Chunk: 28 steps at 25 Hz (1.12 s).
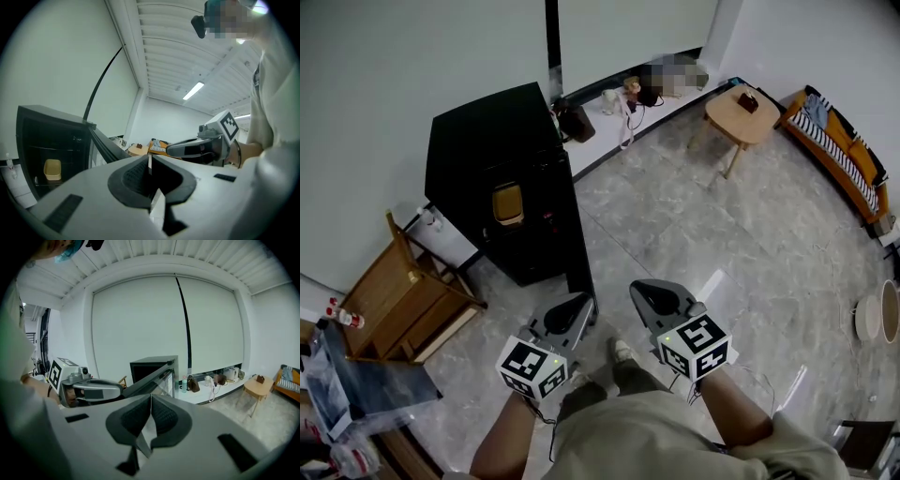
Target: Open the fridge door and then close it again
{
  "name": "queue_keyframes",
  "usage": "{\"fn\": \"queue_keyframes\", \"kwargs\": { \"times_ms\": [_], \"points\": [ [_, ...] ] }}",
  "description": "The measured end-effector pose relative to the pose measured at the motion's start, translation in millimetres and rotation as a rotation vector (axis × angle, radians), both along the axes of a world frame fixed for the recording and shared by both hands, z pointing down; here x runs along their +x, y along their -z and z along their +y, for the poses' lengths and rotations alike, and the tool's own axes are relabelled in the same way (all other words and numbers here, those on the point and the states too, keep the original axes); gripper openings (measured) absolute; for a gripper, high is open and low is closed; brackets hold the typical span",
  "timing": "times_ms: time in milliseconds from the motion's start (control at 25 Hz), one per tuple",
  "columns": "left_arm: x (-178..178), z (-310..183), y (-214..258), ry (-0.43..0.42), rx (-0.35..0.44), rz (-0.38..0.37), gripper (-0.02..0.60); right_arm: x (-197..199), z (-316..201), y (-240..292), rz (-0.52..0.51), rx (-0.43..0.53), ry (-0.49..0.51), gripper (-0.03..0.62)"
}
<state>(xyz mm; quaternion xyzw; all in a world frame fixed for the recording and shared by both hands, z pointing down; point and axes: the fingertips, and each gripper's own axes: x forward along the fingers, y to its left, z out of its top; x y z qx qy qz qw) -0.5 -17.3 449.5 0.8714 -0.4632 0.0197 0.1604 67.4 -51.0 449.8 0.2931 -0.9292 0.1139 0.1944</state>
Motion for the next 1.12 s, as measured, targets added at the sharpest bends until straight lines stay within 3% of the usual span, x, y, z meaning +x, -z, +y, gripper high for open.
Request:
{"fn": "queue_keyframes", "kwargs": {
  "times_ms": [600,1120],
  "points": [
    [71,-44,-2,-0.102,0.004,0.012,0.02,42,-36,-10,-0.018,-0.026,-0.047,-0.003],
    [137,-112,-1,-0.179,0.07,-0.034,0.015,119,-86,-21,-0.021,-0.054,-0.159,-0.003]
  ]
}}
